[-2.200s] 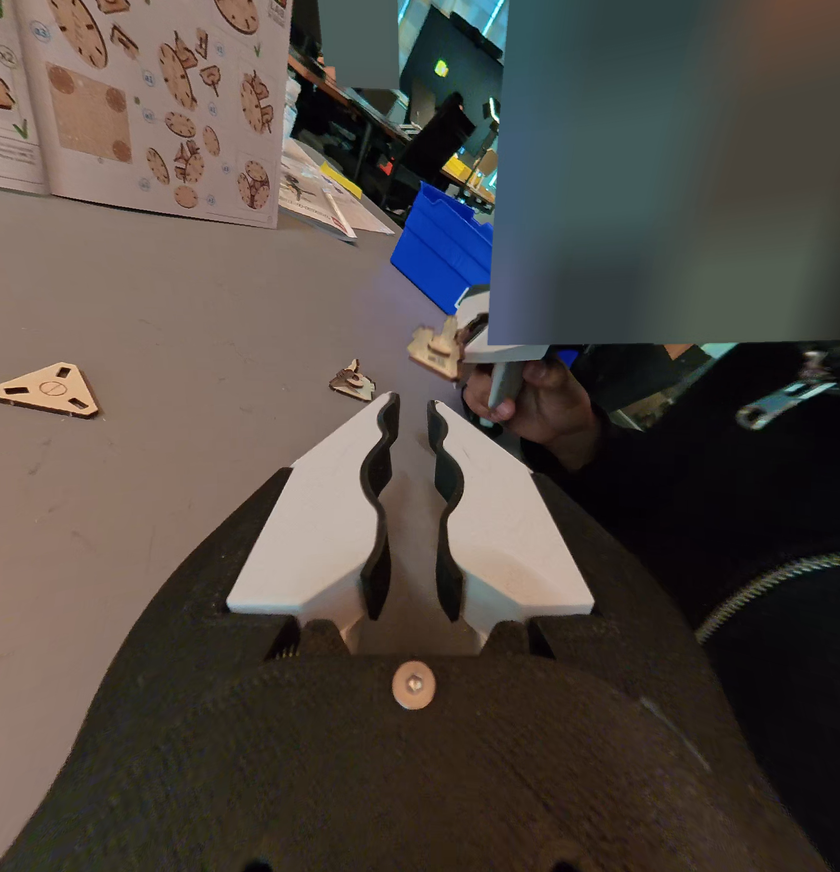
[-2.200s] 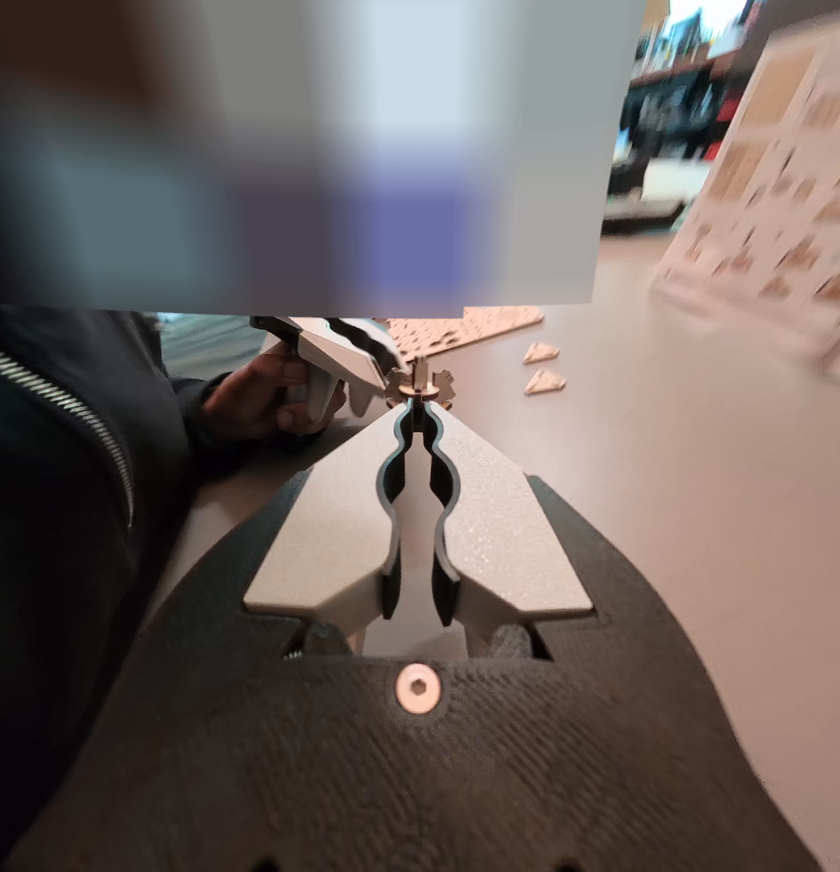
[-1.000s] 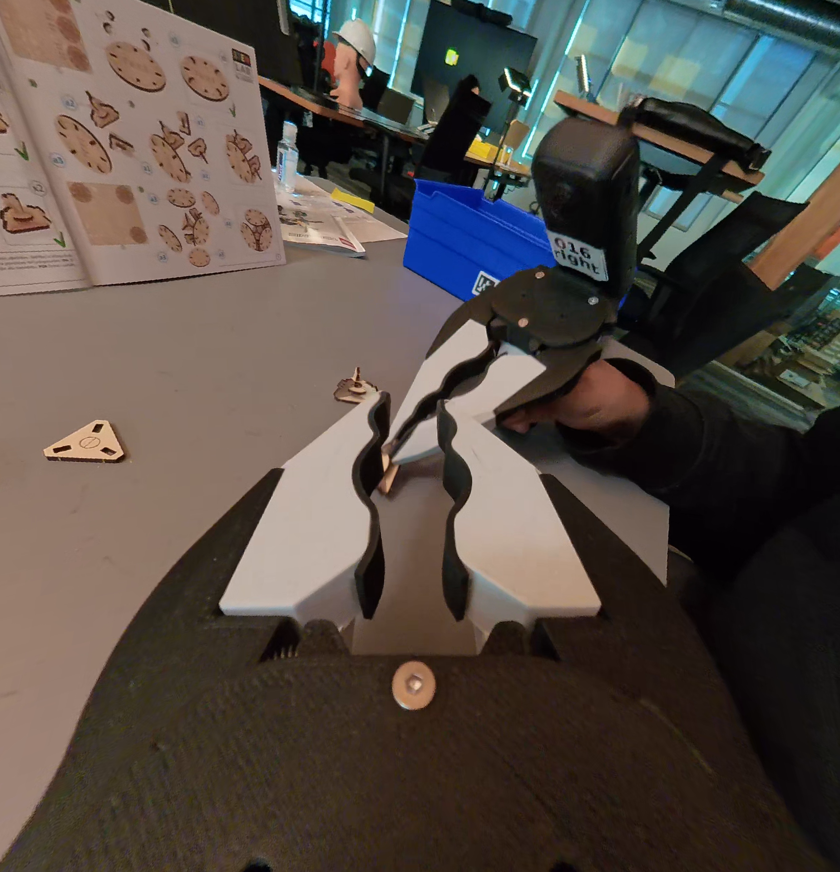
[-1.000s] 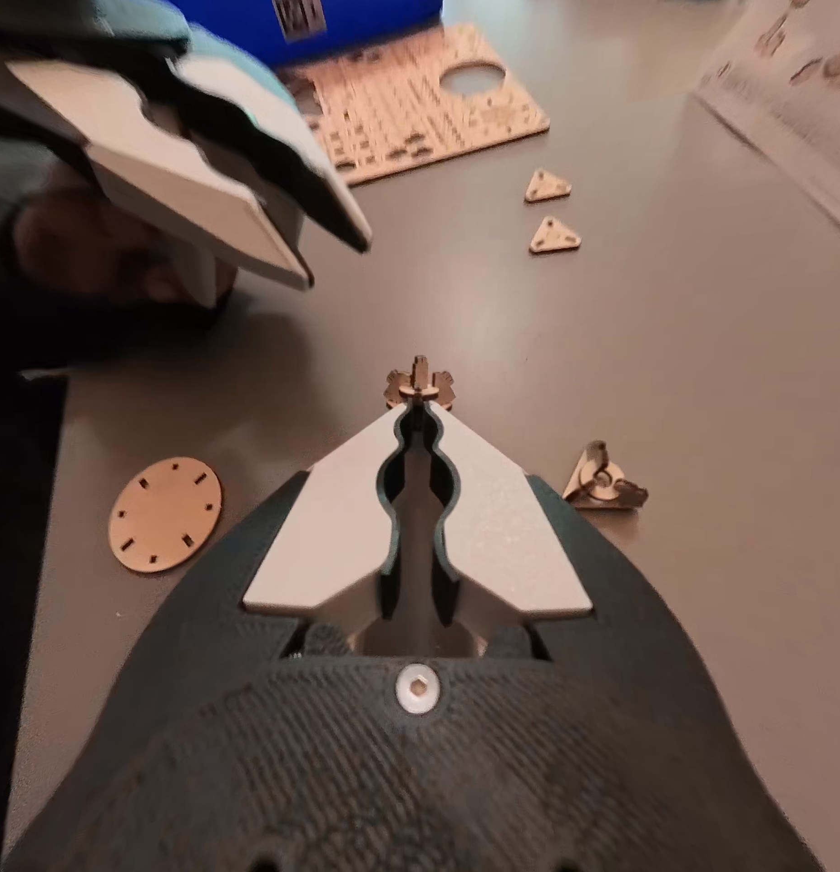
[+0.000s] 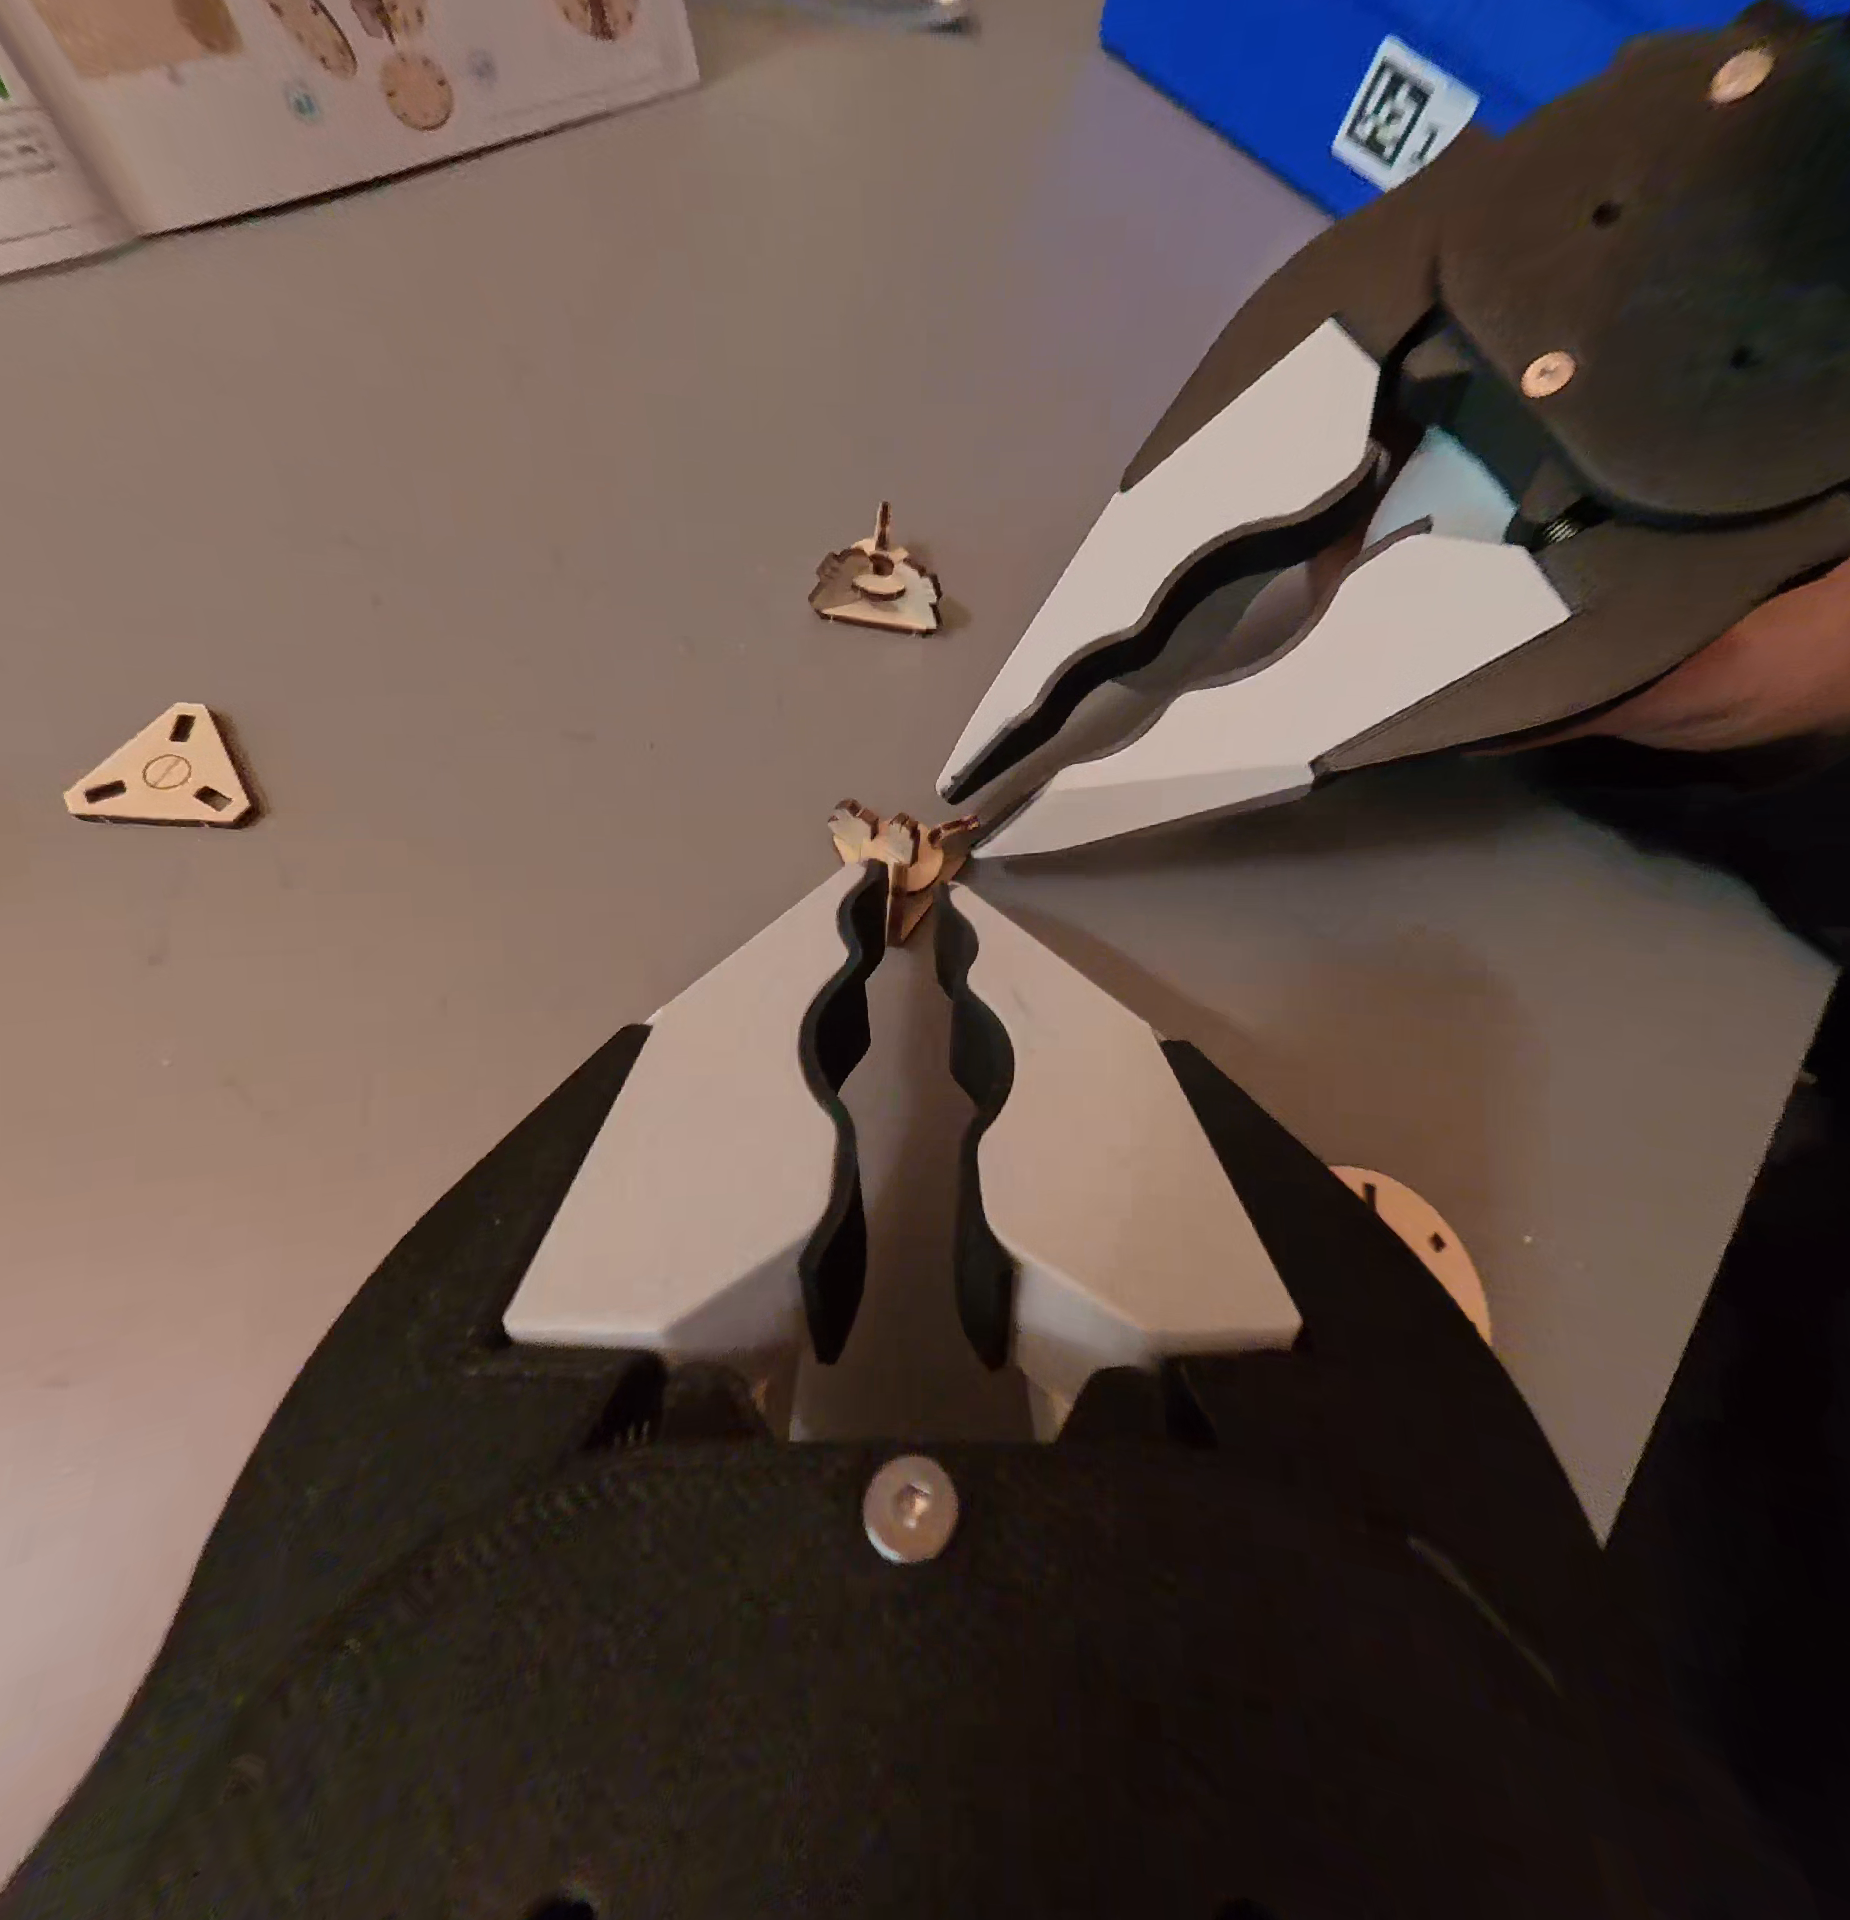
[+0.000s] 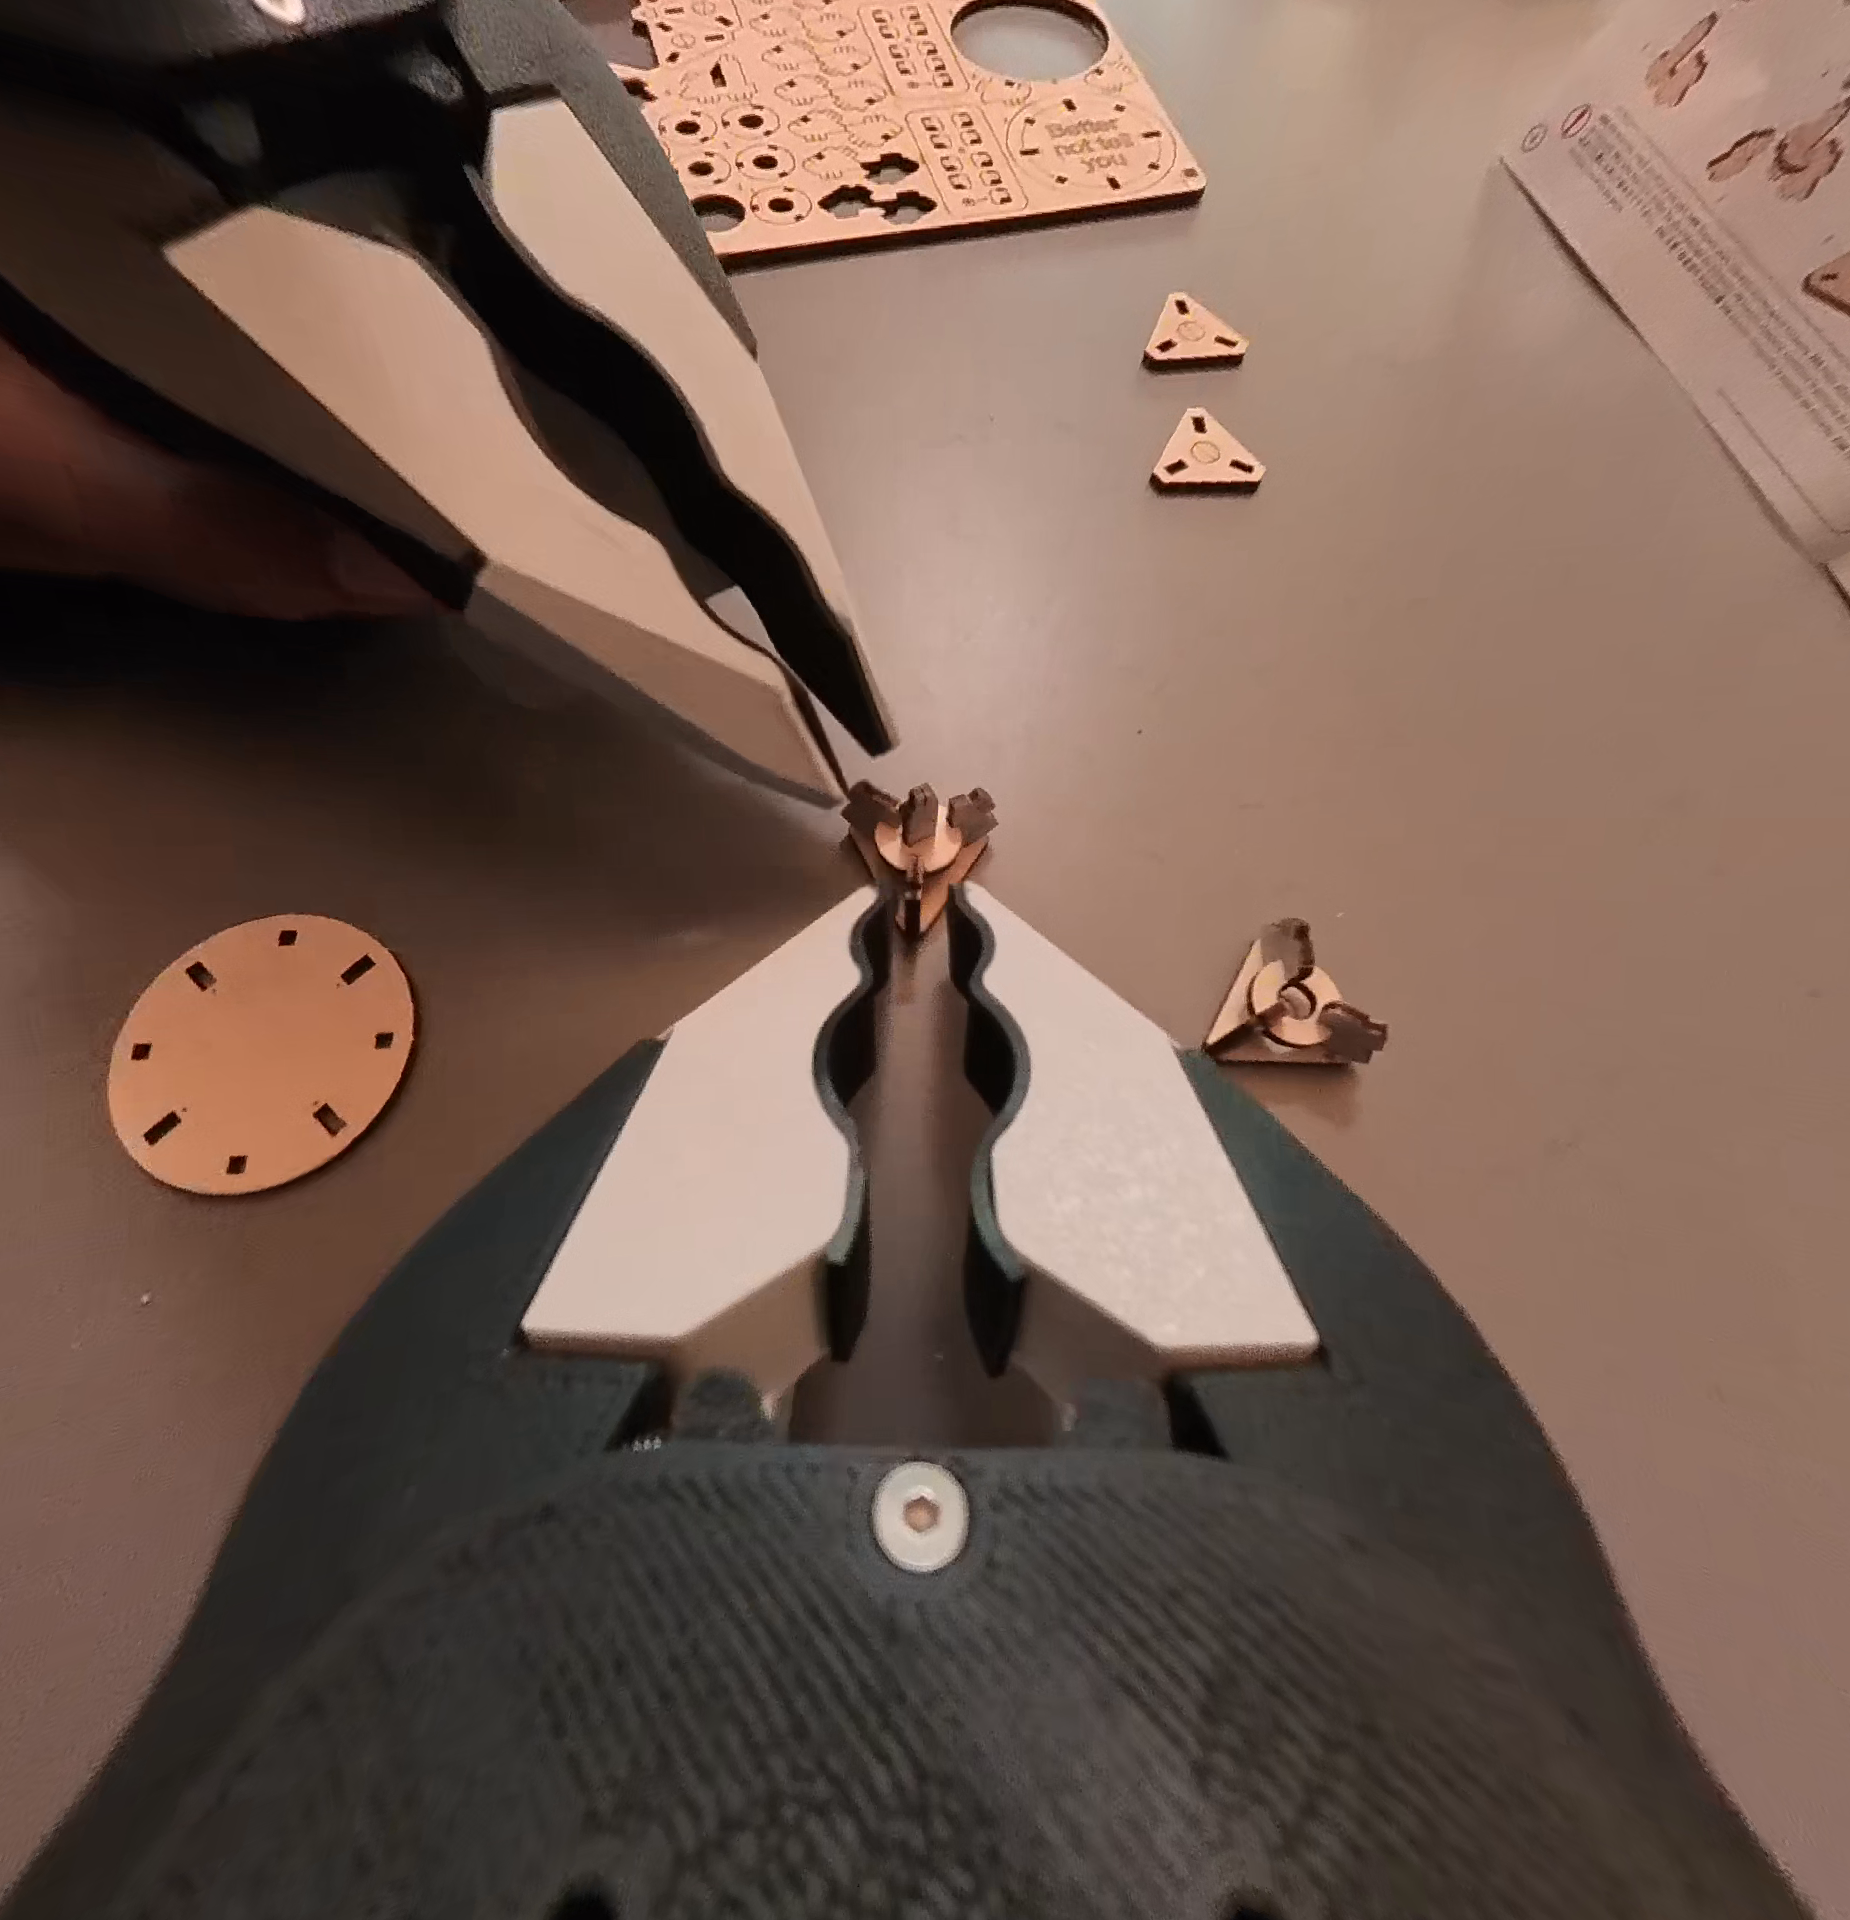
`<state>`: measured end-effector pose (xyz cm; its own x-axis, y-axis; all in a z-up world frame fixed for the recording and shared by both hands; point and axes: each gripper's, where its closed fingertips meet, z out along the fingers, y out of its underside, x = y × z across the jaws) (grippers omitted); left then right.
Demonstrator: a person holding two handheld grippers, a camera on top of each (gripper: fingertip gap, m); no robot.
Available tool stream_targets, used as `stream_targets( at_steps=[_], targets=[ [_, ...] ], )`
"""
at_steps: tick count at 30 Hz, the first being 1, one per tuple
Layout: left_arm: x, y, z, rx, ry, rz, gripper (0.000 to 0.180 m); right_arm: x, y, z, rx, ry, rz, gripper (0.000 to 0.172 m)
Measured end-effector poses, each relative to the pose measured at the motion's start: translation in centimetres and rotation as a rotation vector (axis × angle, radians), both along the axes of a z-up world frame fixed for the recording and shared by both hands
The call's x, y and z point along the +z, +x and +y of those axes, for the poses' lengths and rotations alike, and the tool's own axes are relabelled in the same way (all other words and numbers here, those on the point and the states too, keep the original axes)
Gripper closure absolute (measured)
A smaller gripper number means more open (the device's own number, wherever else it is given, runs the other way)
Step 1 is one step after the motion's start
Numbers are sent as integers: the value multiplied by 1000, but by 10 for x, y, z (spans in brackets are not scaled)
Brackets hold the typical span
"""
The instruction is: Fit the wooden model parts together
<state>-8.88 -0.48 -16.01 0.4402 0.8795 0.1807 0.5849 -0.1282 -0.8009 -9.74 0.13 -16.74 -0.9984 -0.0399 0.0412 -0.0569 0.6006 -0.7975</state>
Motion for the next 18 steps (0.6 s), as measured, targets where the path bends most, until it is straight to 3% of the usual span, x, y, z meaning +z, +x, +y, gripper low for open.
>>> stream_targets(
  at_steps=[13, 18],
  targets=[
    [-10, -1, 0, 0, -34, -54, 179, -2, -1, -2, -6, 9, 22, 162],
    [-10, -1, 1, -2, -40, -53, 179, 11, -5, -1, -24, -67, 24, 165]
  ],
)
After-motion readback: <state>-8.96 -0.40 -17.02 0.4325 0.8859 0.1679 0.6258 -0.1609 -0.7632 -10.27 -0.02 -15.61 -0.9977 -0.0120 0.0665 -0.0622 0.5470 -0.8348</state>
